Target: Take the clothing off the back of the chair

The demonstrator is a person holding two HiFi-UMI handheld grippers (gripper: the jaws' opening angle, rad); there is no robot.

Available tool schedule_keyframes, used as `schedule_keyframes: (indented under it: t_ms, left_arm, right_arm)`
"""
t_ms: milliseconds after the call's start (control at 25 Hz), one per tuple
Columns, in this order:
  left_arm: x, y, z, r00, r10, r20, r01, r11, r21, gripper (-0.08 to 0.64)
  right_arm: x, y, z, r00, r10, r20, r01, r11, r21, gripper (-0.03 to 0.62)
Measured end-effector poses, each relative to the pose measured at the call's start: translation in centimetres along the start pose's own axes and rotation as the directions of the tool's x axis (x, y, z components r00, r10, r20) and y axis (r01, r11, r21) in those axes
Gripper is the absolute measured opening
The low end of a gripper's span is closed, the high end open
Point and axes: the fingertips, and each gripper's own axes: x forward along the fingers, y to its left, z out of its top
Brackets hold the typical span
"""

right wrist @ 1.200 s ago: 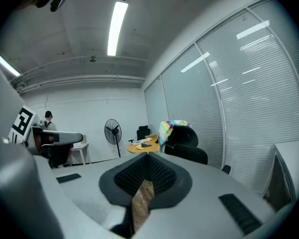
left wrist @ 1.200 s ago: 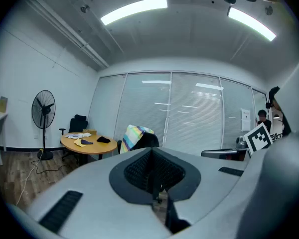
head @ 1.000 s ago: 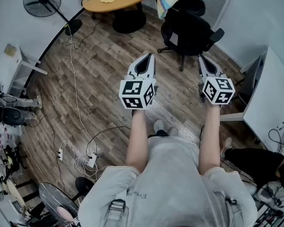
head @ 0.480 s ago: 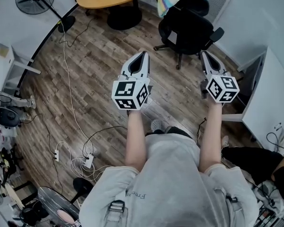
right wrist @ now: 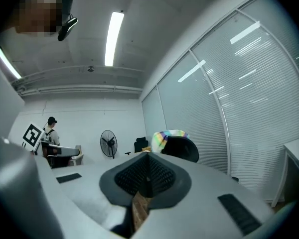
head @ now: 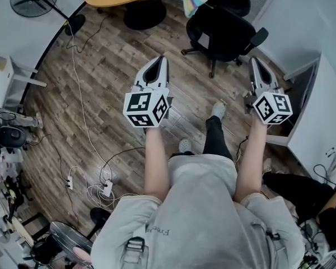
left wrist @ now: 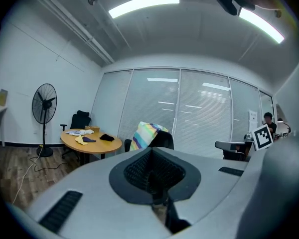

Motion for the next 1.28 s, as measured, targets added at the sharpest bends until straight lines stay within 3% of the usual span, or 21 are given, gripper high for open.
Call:
schedule_keyframes:
  t_ms: [400,600,880,1000,1160,1280]
  left_arm:
    - [11.5,0.0,0.2,0.999,0.039,-0.020,-0.038,0.999,0.028,0.028]
    - [16.9,-0.5,2.0,0.999,0.049,-0.018,-0.048,0.998,0.043,0.028]
    - [21.2,-0.4,4.0,0.998,0.055,-0.023,-0.053,0.996,0.069,0.028]
    - [22.8,-0.2,4.4,0.998,0.055,-0.020,-0.053,0.997,0.057,0.028]
    - [25.2,0.1,4.4,0.999,0.036,-0.016,-0.036,0.999,0.030,0.028]
    - [27.3,0.4,4.2,1.000,0.018,-0.014,-0.018,1.000,0.010,0.028]
  right_arm:
    - [9.8,-8.1,0.5,0.995,0.098,0.006,-0.098,0.994,0.051,0.023]
    - [14.8,-11.6,2.9,0.970,0.241,0.011,-0.241,0.967,0.081,0.023]
    - [20.7,-14.0,8.0,0.853,0.519,-0.048,-0.519,0.855,0.010,0.025]
    - [23.1,-14.9,9.4,0.796,0.596,-0.109,-0.601,0.799,-0.025,0.025]
    - [26.2,-16.3,9.7,0.711,0.686,-0.155,-0.692,0.722,0.020,0.026]
    - [28.7,-17.7,9.4,0.682,0.709,-0.178,-0.716,0.697,0.035,0.028]
